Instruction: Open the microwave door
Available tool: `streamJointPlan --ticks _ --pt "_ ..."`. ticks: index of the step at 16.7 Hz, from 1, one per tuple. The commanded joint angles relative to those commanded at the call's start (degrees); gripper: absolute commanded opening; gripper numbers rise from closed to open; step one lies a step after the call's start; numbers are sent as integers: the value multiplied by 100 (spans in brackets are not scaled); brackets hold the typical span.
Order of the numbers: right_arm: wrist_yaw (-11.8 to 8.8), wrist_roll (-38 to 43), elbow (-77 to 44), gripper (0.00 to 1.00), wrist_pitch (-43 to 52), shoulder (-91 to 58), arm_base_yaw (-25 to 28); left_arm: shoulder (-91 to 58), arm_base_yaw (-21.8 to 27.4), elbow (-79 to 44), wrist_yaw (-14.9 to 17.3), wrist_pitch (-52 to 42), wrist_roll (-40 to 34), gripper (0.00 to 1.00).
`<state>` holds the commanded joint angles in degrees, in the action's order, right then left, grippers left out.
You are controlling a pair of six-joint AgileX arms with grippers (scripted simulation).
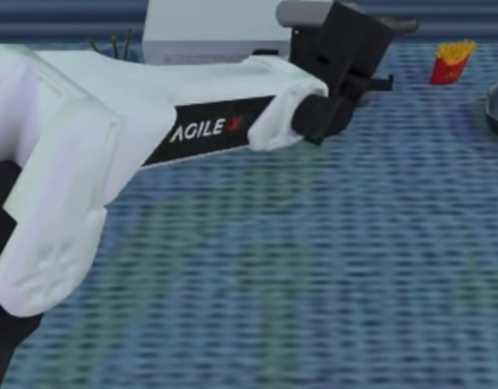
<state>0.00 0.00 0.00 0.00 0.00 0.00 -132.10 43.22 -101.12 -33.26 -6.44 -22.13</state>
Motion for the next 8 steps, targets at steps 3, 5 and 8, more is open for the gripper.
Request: streamJointPlan --ticks 3,5,8 --pt "0 0 0 100 0 0 0 -337 -88 -887 293 -1261 -270 0" --pt "0 0 0 100 0 0 0 -550 -164 -1549 532 -2268 -476 0" --pt "0 0 0 100 0 0 0 -807 -292 -2514 916 -3754 -788 0"
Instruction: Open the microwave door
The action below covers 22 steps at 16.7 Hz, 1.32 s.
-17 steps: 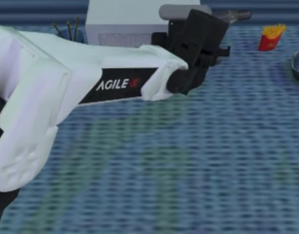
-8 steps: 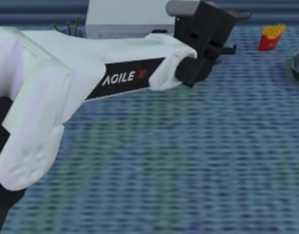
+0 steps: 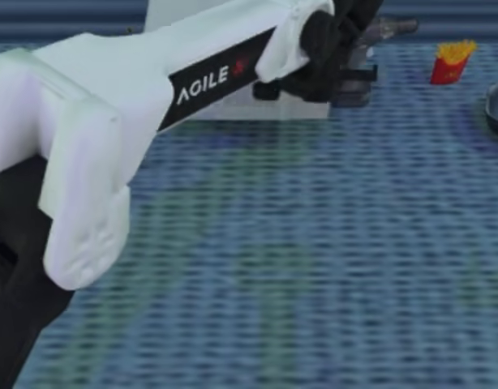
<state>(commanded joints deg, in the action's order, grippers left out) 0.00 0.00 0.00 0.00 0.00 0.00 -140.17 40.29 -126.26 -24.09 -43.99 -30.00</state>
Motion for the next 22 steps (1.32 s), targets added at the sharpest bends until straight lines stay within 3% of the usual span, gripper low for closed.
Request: streamJointPlan --ticks 6,22 --pt "0 0 0 100 0 0 0 -264 -205 -1244 567 -1697 -419 0" --pt "0 0 0 100 0 0 0 -278 -219 -1316 602 -1780 -444 0"
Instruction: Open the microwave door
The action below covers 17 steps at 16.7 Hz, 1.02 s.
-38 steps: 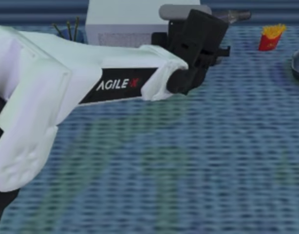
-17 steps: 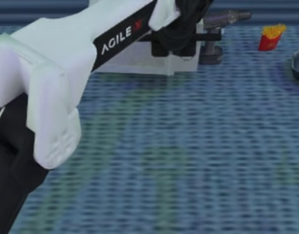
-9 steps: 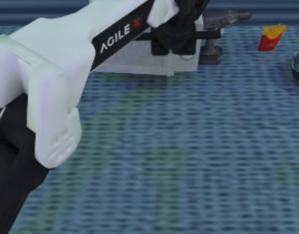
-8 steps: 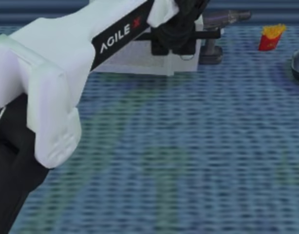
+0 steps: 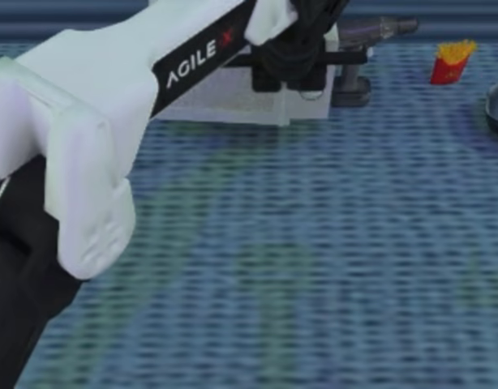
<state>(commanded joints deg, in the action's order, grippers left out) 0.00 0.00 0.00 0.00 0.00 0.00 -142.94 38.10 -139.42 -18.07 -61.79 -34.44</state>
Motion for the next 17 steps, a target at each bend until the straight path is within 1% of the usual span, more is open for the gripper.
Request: streamJointPlan --ticks 12,17 --pt "0 0 0 100 0 0 0 -21 53 22 22 25 -8 0" --pt "0 0 0 100 0 0 0 429 2 844 98 438 278 0"
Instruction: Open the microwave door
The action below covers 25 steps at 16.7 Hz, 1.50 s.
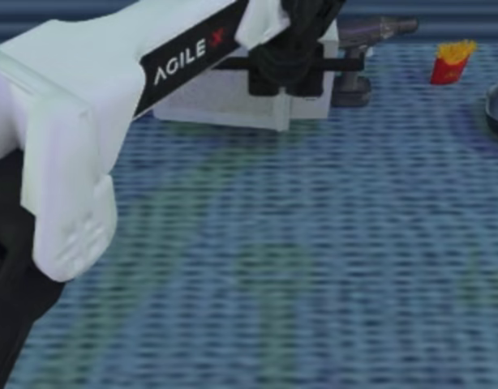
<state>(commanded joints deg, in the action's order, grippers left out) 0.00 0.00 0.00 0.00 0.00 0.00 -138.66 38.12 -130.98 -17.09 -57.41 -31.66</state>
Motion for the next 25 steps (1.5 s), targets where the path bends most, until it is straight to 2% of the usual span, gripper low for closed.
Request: streamJointPlan --ticks 3,25 --pt "0 0 0 100 0 0 0 210 -15 322 67 205 110 0" --pt "0 0 0 100 0 0 0 213 -15 325 68 207 111 0"
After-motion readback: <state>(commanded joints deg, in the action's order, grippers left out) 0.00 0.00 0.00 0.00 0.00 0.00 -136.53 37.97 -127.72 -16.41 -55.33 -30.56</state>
